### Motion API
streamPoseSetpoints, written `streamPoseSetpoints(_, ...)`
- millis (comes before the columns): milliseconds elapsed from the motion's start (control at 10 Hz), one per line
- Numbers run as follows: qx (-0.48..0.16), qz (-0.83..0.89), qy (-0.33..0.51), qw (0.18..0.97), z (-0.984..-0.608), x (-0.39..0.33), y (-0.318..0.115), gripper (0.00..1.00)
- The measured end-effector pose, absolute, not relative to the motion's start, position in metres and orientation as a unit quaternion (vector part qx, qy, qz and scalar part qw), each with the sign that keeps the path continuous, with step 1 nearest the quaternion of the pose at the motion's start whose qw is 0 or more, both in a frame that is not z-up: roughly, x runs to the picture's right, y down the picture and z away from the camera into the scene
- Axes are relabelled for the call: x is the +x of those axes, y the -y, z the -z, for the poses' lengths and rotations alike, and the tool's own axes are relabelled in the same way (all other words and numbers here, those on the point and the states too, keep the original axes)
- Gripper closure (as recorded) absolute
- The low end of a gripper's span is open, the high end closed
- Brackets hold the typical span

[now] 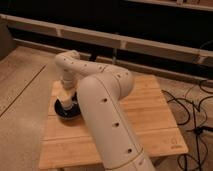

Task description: Place the ceramic cup in the ceramic bowl

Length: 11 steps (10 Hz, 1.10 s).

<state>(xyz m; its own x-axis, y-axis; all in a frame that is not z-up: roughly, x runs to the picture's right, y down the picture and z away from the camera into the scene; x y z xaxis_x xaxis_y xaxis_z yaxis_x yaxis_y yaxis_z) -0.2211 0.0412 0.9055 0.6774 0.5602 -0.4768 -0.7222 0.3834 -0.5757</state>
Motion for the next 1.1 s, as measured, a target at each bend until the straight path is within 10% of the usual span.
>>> streamPoseSetpoints(1100,-0.296,-0.368,0.011,0.881,-0.848,-0.246,0.014,0.2)
